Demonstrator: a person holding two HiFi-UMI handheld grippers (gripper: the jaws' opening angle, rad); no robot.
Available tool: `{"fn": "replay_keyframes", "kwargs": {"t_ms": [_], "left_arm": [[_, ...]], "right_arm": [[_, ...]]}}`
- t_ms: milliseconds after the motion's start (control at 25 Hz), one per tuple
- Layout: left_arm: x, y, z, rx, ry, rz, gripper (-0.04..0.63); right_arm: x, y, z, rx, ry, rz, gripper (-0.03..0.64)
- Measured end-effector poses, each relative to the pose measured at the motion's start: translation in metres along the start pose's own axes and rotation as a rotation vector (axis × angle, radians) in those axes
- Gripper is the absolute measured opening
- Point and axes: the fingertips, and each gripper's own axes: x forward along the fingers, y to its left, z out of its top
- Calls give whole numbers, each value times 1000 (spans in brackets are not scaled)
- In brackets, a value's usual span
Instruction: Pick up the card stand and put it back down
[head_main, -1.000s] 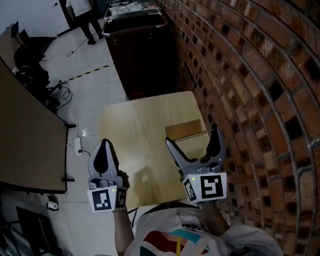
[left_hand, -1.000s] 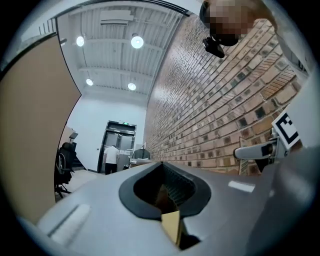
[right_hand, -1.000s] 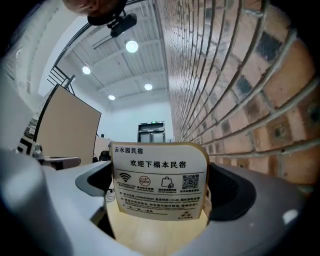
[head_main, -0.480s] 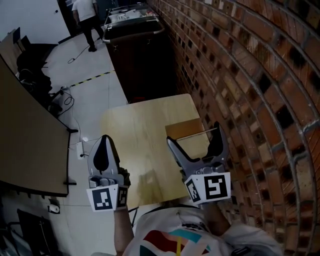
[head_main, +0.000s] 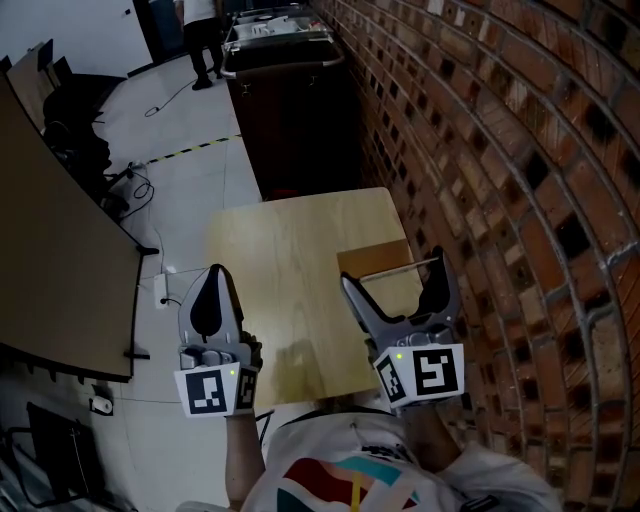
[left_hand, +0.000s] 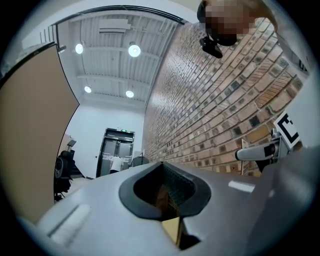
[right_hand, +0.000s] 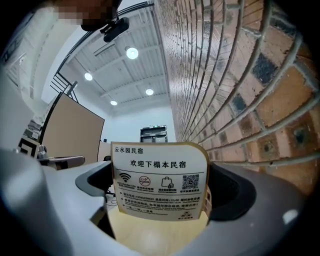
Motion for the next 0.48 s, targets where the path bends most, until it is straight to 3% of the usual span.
{"fn": "replay_keyframes", "kwargs": {"t_ms": [280, 480], "left_arm": [[-4, -7, 3, 22, -4, -25, 6], [-3, -7, -6, -5, 22, -14, 5]], "right_arm": [[-3, 5, 0, -4, 1, 8, 573], [-2, 4, -3, -5, 8, 14, 574]]}}
